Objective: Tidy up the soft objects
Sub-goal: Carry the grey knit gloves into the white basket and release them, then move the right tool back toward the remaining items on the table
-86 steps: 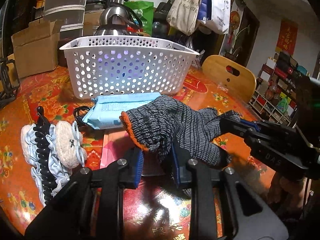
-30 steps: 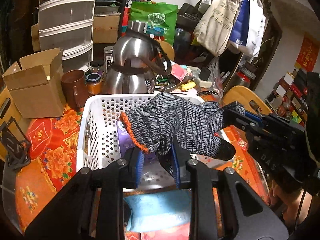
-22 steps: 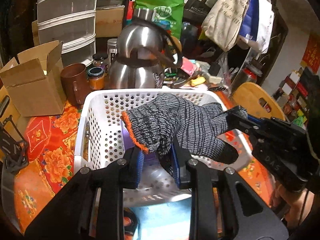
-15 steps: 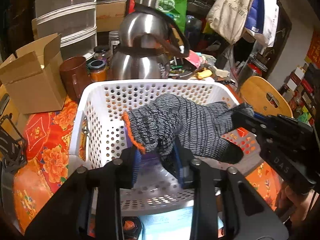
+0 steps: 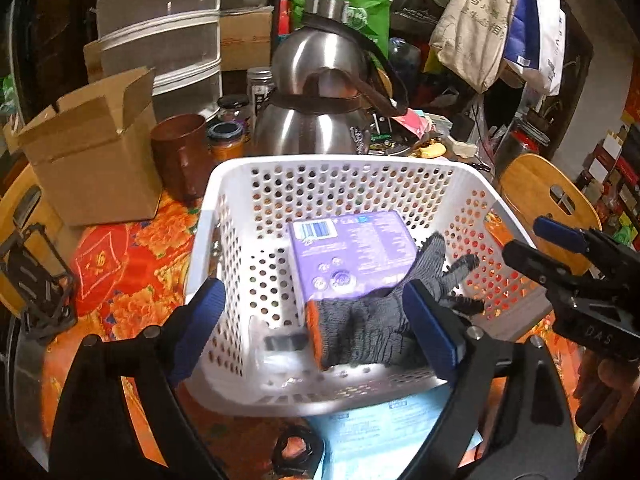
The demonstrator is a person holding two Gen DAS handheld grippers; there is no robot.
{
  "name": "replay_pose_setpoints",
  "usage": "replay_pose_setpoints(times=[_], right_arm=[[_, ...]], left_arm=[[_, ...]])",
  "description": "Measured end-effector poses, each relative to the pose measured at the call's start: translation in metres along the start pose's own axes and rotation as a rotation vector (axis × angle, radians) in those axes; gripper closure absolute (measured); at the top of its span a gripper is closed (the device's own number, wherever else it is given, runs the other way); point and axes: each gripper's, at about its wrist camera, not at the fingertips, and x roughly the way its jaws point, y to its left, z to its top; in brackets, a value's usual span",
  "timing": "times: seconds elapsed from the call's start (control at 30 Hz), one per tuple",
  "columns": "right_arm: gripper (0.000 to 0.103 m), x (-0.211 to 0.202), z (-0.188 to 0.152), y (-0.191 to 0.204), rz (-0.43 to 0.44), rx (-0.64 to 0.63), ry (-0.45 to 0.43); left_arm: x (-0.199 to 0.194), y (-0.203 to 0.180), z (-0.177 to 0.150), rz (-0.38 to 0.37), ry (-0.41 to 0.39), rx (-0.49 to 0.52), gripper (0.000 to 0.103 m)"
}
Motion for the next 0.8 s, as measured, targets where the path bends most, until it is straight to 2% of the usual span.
replay_pose_setpoints(times=[0.17, 0.23, 0.3, 0.37, 0.43, 0.47, 0.6, 0.7, 0.8], right_arm=[[0.032, -0.007, -0.012, -0.005, 0.015, 0.042, 0.005], [0.032, -0.014, -0.018, -0.005, 0.006, 0.051, 0.003], [0.032, -0.025, -0.027, -0.004, 0.012, 0.062, -0.014], [0.032, -0.035, -0.039, -0.004, 0.031, 0.098, -0.018], [0.032, -0.044, -0.054, -0.001, 0.059, 0.122, -0.013], [0.032, -0.049, -0.063, 0.001, 0.075, 0.125, -0.017], [0.032, -0.076, -0.097, 0.021, 0.037, 0.104, -0.065], [0.032, -0.101, -0.129, 0.048, 0.108, 0.086, -0.109], [0.031, -0.109, -0.155, 0.079, 0.171, 0.057, -0.095]], left_arm=[[-0.007, 0.011, -0.010, -0.004, 0.007, -0.034, 0.014], [-0.016, 0.011, -0.015, 0.016, 0.001, -0.029, 0.014], [-0.031, 0.013, -0.023, 0.042, -0.019, -0.024, 0.014], [-0.055, 0.015, -0.033, 0.016, -0.056, -0.021, 0.014], [-0.072, 0.017, -0.044, 0.024, -0.077, -0.010, 0.014], [-0.084, 0.018, -0.053, 0.046, -0.082, 0.000, 0.014], [-0.120, 0.032, -0.090, 0.041, -0.094, 0.003, 0.013], [-0.145, 0.050, -0.120, 0.032, -0.125, -0.014, 0.012], [-0.166, 0.077, -0.158, 0.028, -0.151, -0.068, 0.012]])
